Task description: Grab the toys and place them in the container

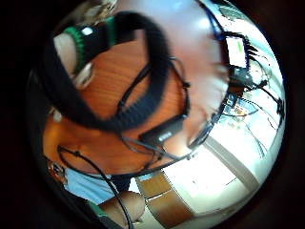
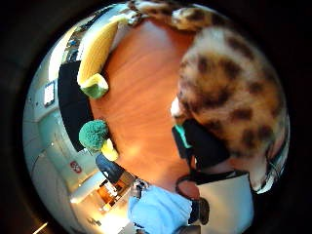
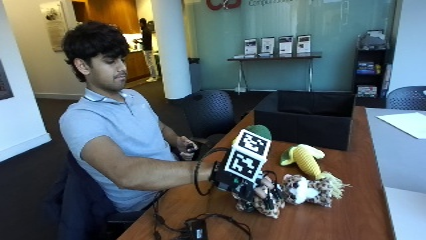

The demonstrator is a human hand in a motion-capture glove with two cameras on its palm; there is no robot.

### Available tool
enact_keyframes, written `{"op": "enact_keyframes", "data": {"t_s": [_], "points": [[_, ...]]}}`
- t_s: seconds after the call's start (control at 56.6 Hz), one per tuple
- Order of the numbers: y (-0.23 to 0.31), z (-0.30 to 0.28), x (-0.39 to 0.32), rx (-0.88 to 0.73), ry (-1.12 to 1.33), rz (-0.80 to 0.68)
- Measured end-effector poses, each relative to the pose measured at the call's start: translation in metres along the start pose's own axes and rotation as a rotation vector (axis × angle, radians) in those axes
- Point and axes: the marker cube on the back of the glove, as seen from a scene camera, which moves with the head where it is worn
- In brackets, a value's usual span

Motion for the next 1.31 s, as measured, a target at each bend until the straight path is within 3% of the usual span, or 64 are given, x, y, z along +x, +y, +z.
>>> {"op": "enact_keyframes", "data": {"t_s": [0.177, 0.353, 0.53, 0.671, 1.007, 1.184, 1.307], "points": [[-0.006, -0.017, -0.005, 0.234, -0.111, -0.096], [0.015, -0.115, -0.031, 0.337, -0.321, -0.168], [0.043, -0.221, -0.140, 0.468, -0.343, -0.325], [0.051, -0.261, -0.252, 0.511, -0.343, -0.445], [0.052, -0.227, -0.452, 0.390, -0.247, -0.654], [0.042, -0.202, -0.464, 0.313, -0.145, -0.647], [0.031, -0.207, -0.426, 0.333, -0.134, -0.585]]}}
